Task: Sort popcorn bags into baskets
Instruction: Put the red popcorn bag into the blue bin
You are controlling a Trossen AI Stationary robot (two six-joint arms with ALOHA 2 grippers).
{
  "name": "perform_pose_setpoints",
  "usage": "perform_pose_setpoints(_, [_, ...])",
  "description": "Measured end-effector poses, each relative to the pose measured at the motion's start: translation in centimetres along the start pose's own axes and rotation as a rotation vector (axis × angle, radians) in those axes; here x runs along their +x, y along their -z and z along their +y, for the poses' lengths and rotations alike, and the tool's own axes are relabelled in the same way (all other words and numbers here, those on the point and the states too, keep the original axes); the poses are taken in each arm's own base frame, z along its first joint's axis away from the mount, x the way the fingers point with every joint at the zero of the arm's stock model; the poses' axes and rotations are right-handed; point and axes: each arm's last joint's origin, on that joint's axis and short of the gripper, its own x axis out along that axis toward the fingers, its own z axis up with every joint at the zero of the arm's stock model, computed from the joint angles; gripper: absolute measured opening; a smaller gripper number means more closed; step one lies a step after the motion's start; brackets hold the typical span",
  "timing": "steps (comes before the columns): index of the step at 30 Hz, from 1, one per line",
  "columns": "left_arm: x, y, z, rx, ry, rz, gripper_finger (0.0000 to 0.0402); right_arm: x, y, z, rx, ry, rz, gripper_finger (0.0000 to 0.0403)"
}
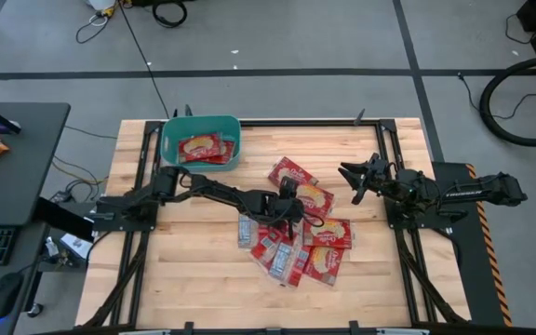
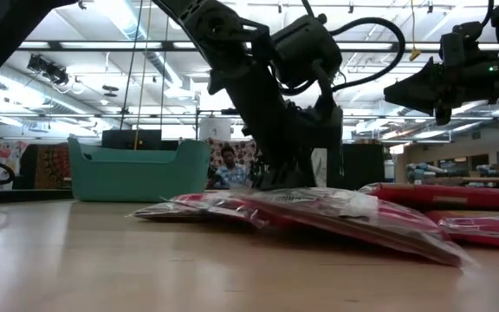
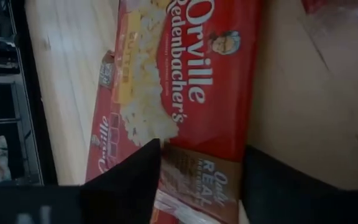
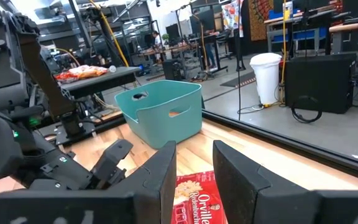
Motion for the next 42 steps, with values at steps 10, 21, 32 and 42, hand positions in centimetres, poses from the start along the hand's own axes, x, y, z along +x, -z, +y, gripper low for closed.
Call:
perform_pose_setpoints(10, [0.1,0.7,0.8,-0.042,0.007,0.036,0.0019,0.0,0.0,0.0,0.000,0.000,0.000,0.0110])
perform_pose_setpoints(21, [-7.0,1.9,7.1,-0.155,-0.100,0.096,0.0020,0.0,0.0,0.0,0.000,0.000,0.000,0.0110])
perform_pose_setpoints(32, [-13.5,8.4,10.7,-0.346,-0.229,0.260,0.0020,0.0,0.0,0.0,0.000,0.000,0.000,0.0110])
perform_pose_setpoints(42, [-14.3,16.6,8.0,-0.468,-0.362,0.357,0.0020,0.0,0.0,0.0,0.000,-0.006,0.001,0.0110])
